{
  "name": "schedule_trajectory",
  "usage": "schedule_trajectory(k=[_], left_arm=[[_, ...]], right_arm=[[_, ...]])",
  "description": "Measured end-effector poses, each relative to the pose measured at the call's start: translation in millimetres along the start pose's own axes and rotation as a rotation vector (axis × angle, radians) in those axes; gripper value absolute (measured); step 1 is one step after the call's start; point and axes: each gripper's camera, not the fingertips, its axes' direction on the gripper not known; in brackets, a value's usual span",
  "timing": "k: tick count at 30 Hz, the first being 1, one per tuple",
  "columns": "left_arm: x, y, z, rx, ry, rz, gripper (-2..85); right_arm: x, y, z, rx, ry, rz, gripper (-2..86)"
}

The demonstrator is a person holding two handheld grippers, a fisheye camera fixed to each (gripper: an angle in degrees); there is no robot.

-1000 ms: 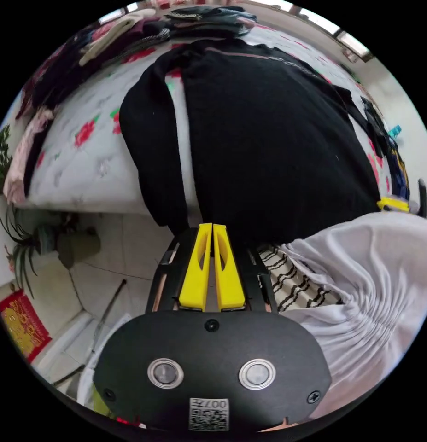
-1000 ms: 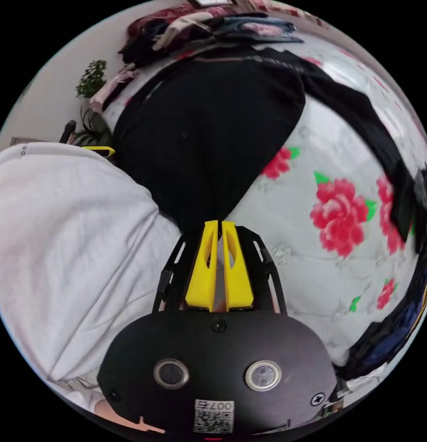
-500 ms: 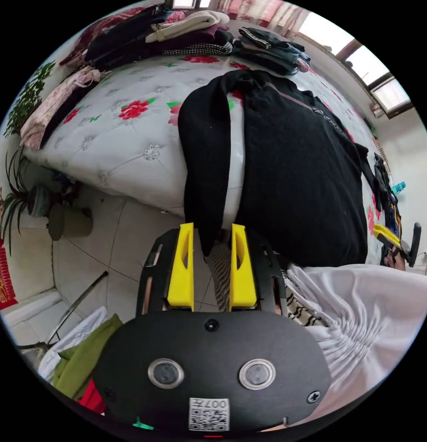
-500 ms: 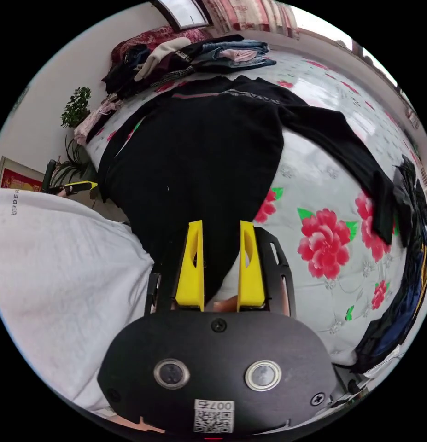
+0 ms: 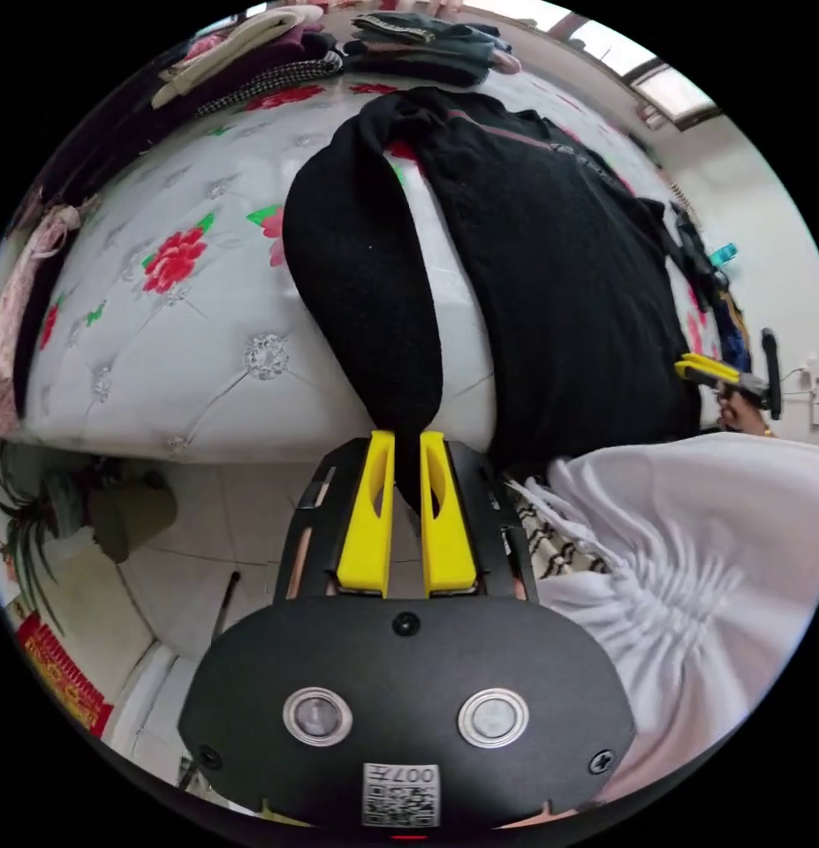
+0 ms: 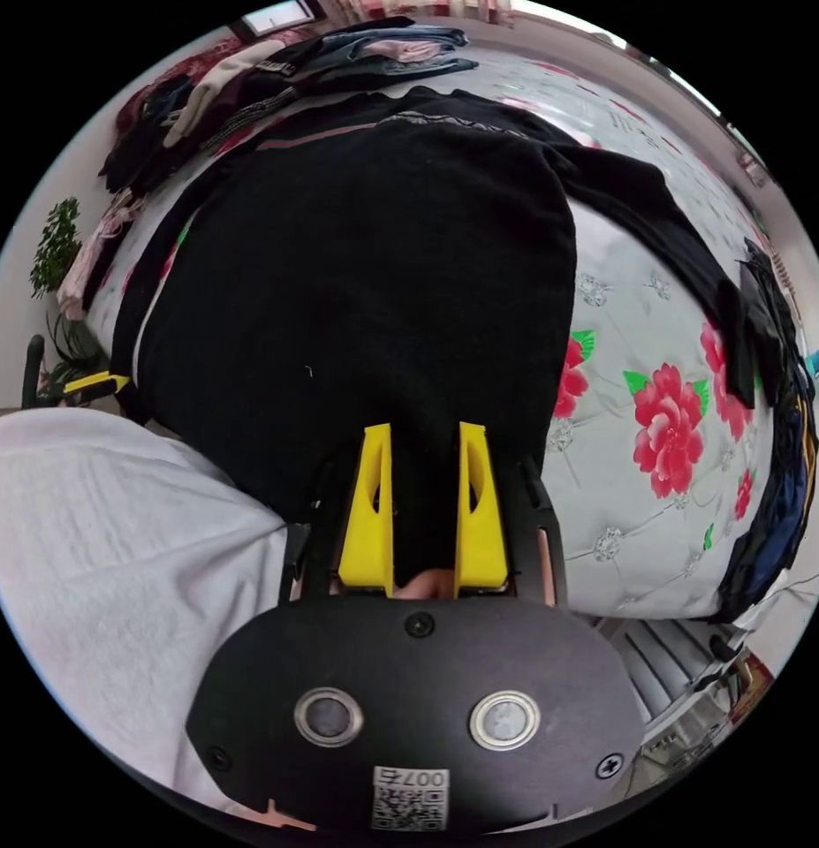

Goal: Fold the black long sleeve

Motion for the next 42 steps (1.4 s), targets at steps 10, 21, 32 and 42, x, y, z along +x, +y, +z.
schedule_trajectory(k=[10, 21, 32, 42], left_arm=[[-223.9, 38.8, -189.1, 0.875, 0.727, -0.336, 4.5], [-277.3, -8.9, -231.2, 0.872, 0.766, -0.407, 4.3], [73.0, -77.7, -254.9, 0.561, 1.036, 0.655, 8.8], [117.7, -29.5, -77.3, 0.062, 0.425, 0.406, 12.2]], right_arm=[[-36.0, 25.0, -53.4, 0.247, -0.132, 0.214, 8.1], [-94.1, 43.8, -57.8, 0.225, -0.175, 0.061, 7.0], [-66.1, 73.8, -85.1, 0.353, -0.192, 0.206, 6.8], [-14.7, 95.1, -65.5, 0.307, -0.144, 0.286, 7.8]])
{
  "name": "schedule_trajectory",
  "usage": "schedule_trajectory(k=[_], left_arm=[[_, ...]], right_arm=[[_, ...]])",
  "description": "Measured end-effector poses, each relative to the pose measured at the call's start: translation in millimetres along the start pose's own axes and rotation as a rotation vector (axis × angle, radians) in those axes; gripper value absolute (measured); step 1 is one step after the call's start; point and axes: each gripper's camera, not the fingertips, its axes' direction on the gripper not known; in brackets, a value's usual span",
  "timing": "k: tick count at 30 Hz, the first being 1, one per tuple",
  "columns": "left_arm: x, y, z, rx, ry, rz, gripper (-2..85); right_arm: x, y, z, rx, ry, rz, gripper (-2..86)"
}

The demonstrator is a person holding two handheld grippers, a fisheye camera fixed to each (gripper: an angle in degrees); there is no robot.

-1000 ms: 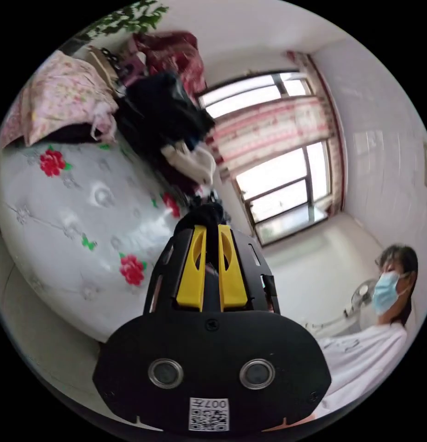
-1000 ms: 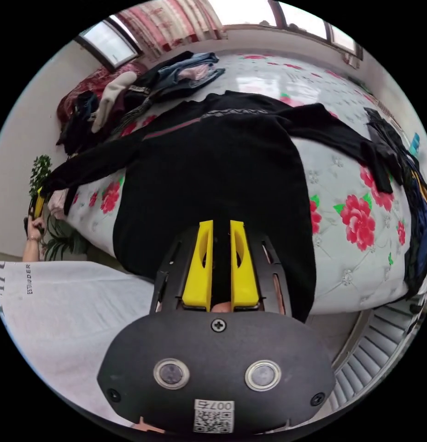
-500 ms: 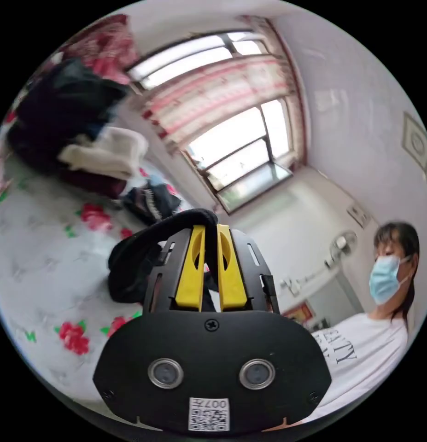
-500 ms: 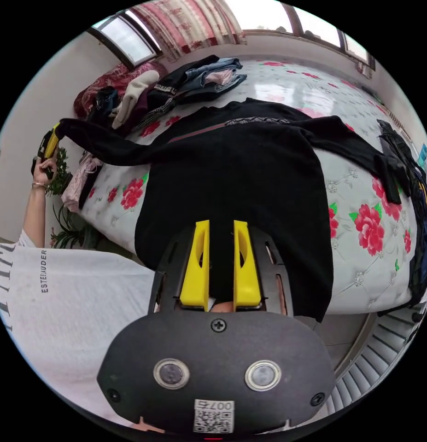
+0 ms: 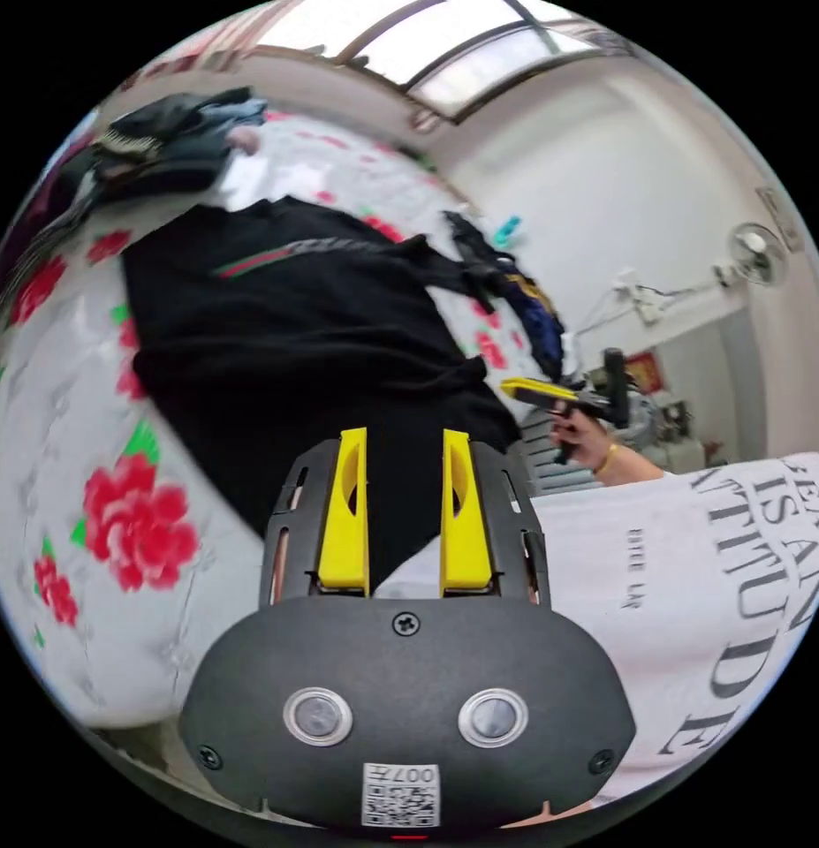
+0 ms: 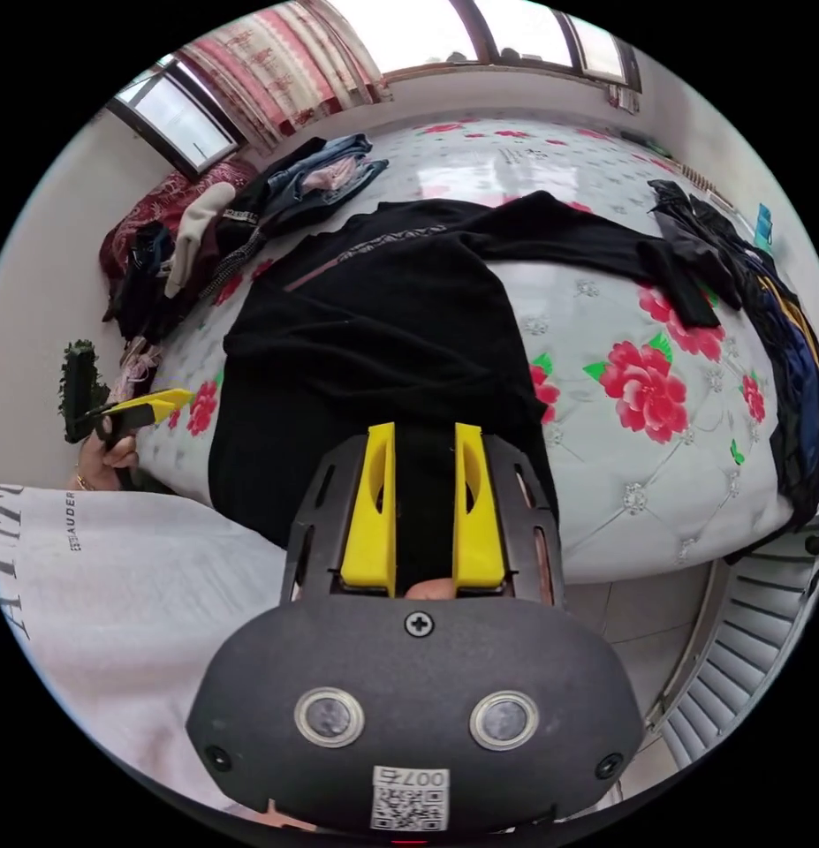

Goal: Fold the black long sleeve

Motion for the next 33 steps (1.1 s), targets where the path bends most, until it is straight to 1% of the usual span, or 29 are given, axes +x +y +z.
schedule_trajectory(k=[1, 3, 7, 10, 11, 12, 14, 15, 16, 17, 19, 20, 22, 23, 25, 26, 28, 29, 30, 33], left_arm=[[-8.6, 0.1, 0.0, -0.005, -0.067, -0.05, 12.5], [-16.1, -6.5, -1.8, 0.01, -0.146, -0.09, 12.7], [-21.8, -40.7, 5.4, 0.028, -0.277, -0.117, 12.3], [-25.2, -69.8, 17.8, 0.009, -0.342, -0.16, 13.7], [-26.4, -75.9, 20.8, 0.0, -0.347, -0.172, 14.0], [-28.7, -88.3, 27.4, -0.016, -0.341, -0.186, 14.6], [-32.8, -106.3, 37.6, -0.034, -0.322, -0.199, 14.7], [-36.1, -117.4, 44.1, -0.04, -0.318, -0.215, 14.2], [-40.6, -126.3, 50.6, -0.048, -0.321, -0.236, 13.3], [-43.4, -129.8, 54.4, -0.059, -0.329, -0.249, 12.0], [-57.2, -134.1, 72.9, -0.164, -0.461, -0.284, 6.4], [-56.7, -132.9, 72.0, -0.13, -0.456, -0.244, 5.0], [-65.3, -127.9, 64.5, -0.068, -0.402, -0.281, 3.3], [-68.0, -127.2, 62.6, -0.064, -0.384, -0.299, 3.0], [-74.0, -125.0, 53.1, -0.039, -0.334, -0.338, 2.1], [-74.9, -124.4, 50.7, -0.029, -0.324, -0.34, 3.4], [-80.1, -125.1, 43.4, 0.0, -0.277, -0.354, 7.8], [-81.9, -126.5, 42.2, 0.005, -0.262, -0.358, 8.8], [-85.9, -130.4, 40.4, 0.017, -0.236, -0.37, 9.8], [-97.4, -141.6, 36.1, 0.073, -0.216, -0.43, 9.0]], right_arm=[[3.3, -3.8, 3.3, -0.011, 0.008, -0.011, 7.9], [0.4, -11.4, 7.4, -0.018, 0.027, -0.063, 8.0], [-28.9, -34.8, 25.1, -0.05, 0.1, -0.288, 8.0], [-56.9, -52.2, 44.2, -0.113, 0.167, -0.484, 7.7], [-68.8, -57.5, 52.4, -0.134, 0.209, -0.577, 7.5], [-74.4, -59.7, 56.9, -0.144, 0.233, -0.624, 7.3], [-90.8, -67.2, 79.3, -0.215, 0.304, -0.779, 6.1], [-93.2, -69.1, 85.6, -0.251, 0.305, -0.805, 5.8], [-97.2, -71.8, 95.8, -0.342, 0.277, -0.845, 4.6], [-101.0, -71.6, 98.3, -0.393, 0.232, -0.869, 3.4], [-104.2, -64.4, 93.4, -0.406, 0.212, -0.915, 2.0], [-104.0, -55.8, 90.1, -0.439, 0.174, -0.953, 1.3], [-101.1, -43.4, 86.2, -0.462, 0.139, -0.974, 0.9], [-97.6, -37.8, 84.3, -0.483, 0.137, -0.974, 0.9], [-90.8, -42.6, 74.4, -0.434, 0.113, -0.908, 1.5], [-85.4, -52.9, 64.1, -0.369, 0.075, -0.828, 2.3], [-80.0, -68.0, 54.5, -0.29, 0.047, -0.747, 4.0], [-81.0, -74.1, 57.1, -0.287, 0.057, -0.744, 5.1], [-82.3, -75.8, 60.7, -0.294, 0.057, -0.755, 5.3], [-87.8, -73.8, 98.8, -0.434, 0.071, -0.824, 5.2]])
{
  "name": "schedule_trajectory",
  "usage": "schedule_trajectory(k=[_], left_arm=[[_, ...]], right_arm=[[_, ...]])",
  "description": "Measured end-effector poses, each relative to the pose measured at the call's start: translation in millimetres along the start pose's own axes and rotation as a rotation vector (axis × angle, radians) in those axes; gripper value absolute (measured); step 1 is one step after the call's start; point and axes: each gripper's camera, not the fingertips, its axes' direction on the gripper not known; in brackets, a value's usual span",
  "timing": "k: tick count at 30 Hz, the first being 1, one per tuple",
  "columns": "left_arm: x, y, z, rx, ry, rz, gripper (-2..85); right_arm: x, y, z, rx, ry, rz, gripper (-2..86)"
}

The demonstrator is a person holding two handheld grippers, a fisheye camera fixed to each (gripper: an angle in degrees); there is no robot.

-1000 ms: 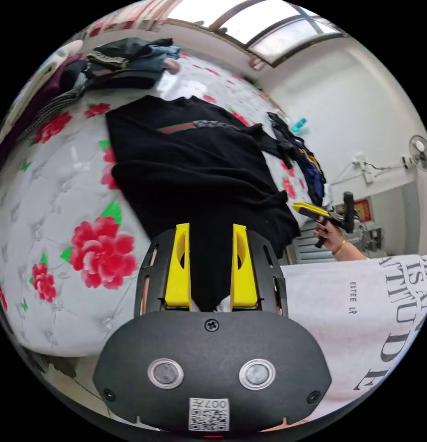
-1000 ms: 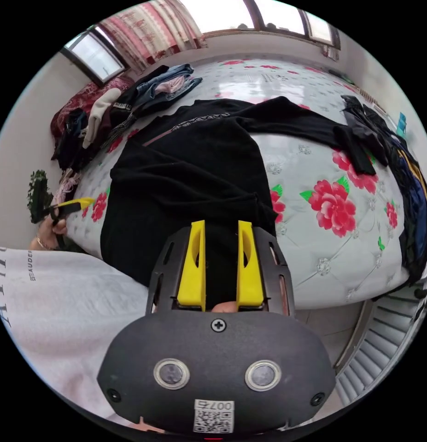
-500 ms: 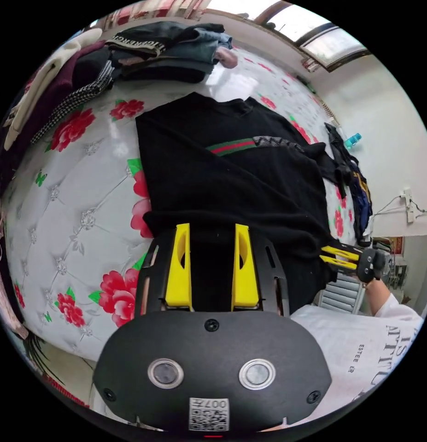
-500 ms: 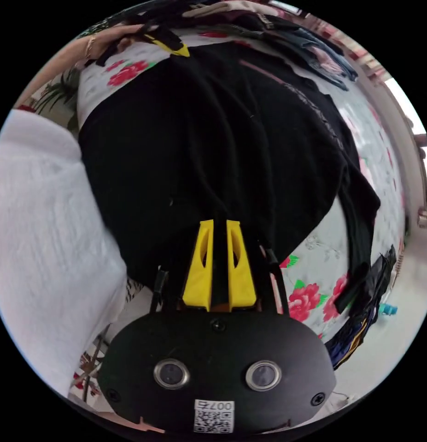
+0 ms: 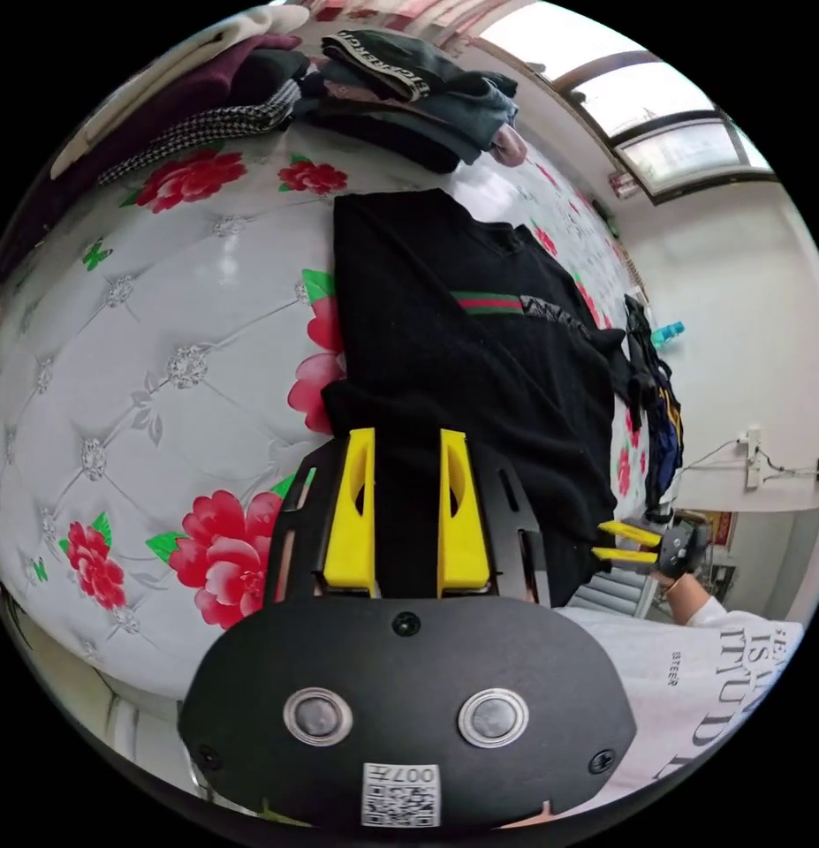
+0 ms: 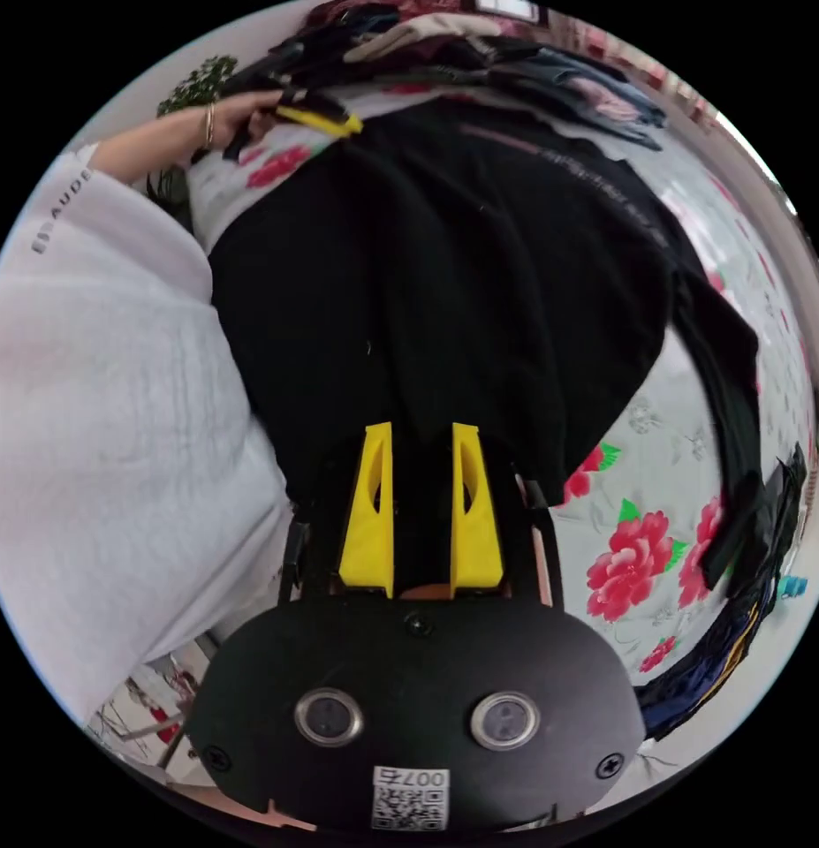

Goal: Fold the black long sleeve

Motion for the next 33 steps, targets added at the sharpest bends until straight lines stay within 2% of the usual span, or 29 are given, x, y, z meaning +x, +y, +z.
schedule_trajectory(k=[1, 4, 6, 10, 13, 17, 20, 24, 27, 31, 33], left_arm=[[-5.1, -5.7, 1.1, 0.005, 0.009, -0.047, 7.4], [-21.8, -14.2, 4.4, -0.015, 0.057, -0.163, 1.7], [-27.2, -14.2, -2.7, 0.017, 0.112, -0.174, 0.1], [-31.3, -6.7, -25.7, 0.093, 0.163, -0.147, -0.8], [-43.1, -5.1, -24.1, 0.095, 0.201, -0.173, -0.9], [-51.0, -11.8, -12.3, 0.084, 0.238, -0.202, -0.9], [-48.2, -19.8, 0.2, 0.029, 0.179, -0.168, -0.6], [-51.0, -14.7, 5.6, 0.021, 0.154, -0.133, 2.0], [-53.7, 4.7, -4.7, 0.037, 0.185, -0.131, 6.9], [-40.9, 59.1, -7.4, -0.004, 0.164, -0.074, 8.1], [-33.1, 84.9, -2.4, -0.039, 0.147, -0.047, 8.6]], right_arm=[[-2.6, 0.0, -2.9, 0.046, 0.038, -0.049, 4.2], [8.9, -13.1, -11.1, -0.048, 0.049, -0.094, 1.7], [16.2, -18.3, -31.9, -0.049, 0.082, -0.119, 0.9], [11.8, -17.7, -106.4, 0.067, 0.285, -0.135, 0.1], [15.4, -13.6, -133.3, 0.064, 0.288, -0.133, -0.1], [37.9, -12.2, -103.0, -0.002, 0.129, -0.073, -0.1], [46.3, -12.3, -70.7, -0.077, 0.006, -0.054, 0.1], [52.6, -5.9, -47.7, -0.077, -0.035, -0.017, 0.9], [67.9, 13.6, -60.8, 0.012, -0.044, 0.082, 2.7], [109.9, 79.3, -76.5, 0.184, -0.076, 0.378, 6.4], [123.8, 106.8, -67.7, 0.193, -0.112, 0.49, 7.5]])
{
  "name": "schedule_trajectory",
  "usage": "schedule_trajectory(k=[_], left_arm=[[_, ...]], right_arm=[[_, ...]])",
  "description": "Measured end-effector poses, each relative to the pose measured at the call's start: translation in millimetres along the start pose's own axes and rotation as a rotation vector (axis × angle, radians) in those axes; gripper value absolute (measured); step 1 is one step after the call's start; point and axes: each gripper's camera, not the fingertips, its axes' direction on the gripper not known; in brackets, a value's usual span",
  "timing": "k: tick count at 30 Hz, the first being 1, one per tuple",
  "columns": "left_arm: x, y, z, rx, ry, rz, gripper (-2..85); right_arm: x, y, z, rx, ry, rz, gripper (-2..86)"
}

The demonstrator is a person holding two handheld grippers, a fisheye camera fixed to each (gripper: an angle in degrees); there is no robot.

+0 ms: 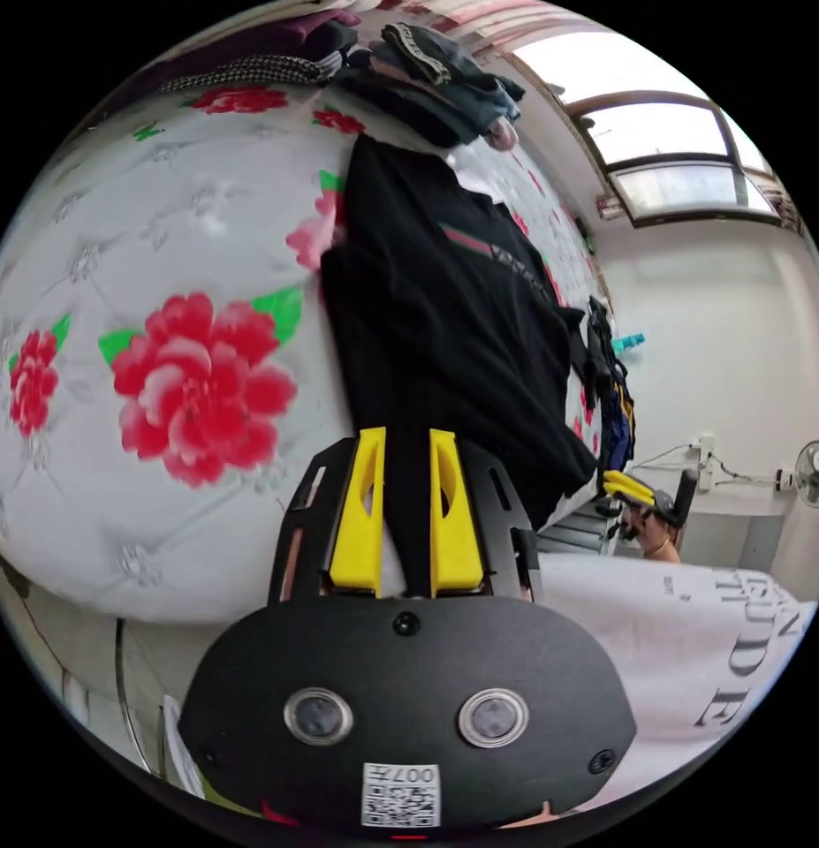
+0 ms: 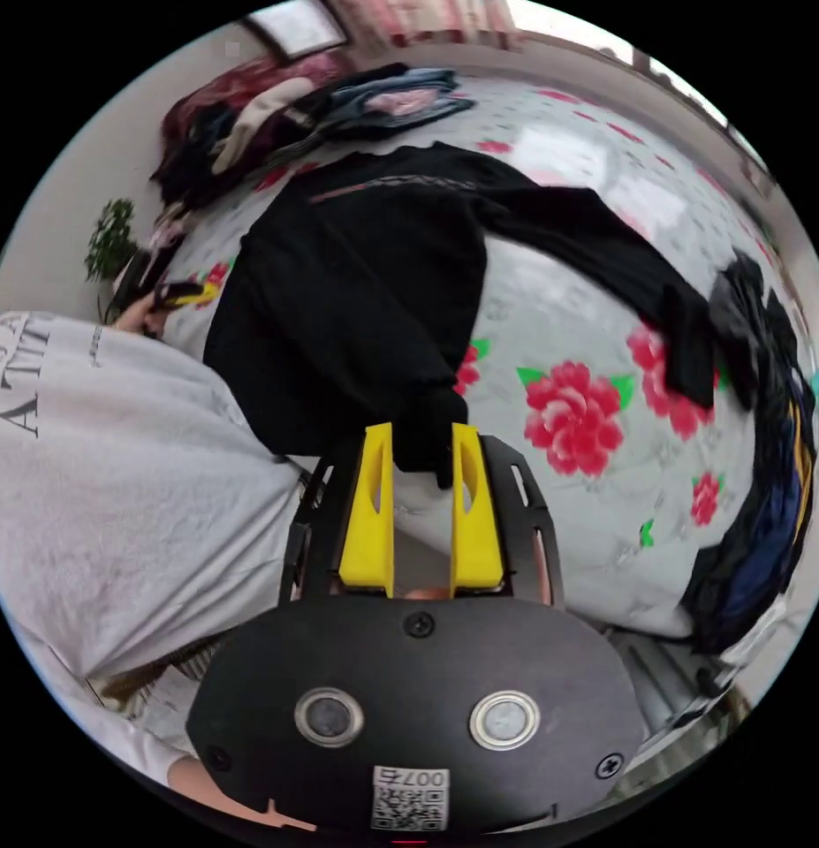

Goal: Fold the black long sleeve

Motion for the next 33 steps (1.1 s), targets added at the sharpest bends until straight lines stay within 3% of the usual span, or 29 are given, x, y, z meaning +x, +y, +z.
schedule_trajectory(k=[6, 10, 13, 20, 23, 27, 33], left_arm=[[28.1, 47.9, 27.5, -0.062, -0.034, 0.197, 11.9], [54.9, 42.6, 49.9, -0.117, -0.326, 0.341, 3.4], [60.8, 37.0, 53.2, -0.201, -0.357, 0.436, 0.4], [23.7, 51.0, -7.1, -0.187, -0.32, 0.403, -0.3], [1.0, 58.5, -11.9, -0.183, -0.324, 0.342, 0.4], [-21.4, 62.5, -29.5, -0.071, -0.334, 0.226, 5.4], [-30.1, 21.7, -43.0, 0.125, -0.294, 0.173, 8.1]], right_arm=[[26.7, 16.2, 30.7, -0.022, 0.004, 0.053, 8.0], [43.0, -11.7, 62.7, -0.079, -0.026, 0.053, 6.1], [42.8, -20.1, 70.2, -0.137, -0.036, 0.029, 2.6], [-0.6, 42.4, 62.8, -0.252, -0.228, -0.142, 0.6], [-7.5, 60.6, 74.3, -0.29, -0.221, -0.099, 1.8], [6.5, 60.0, 50.9, -0.152, -0.177, -0.017, 4.2], [-5.4, 3.3, 54.0, -0.003, -0.048, -0.101, 6.7]])
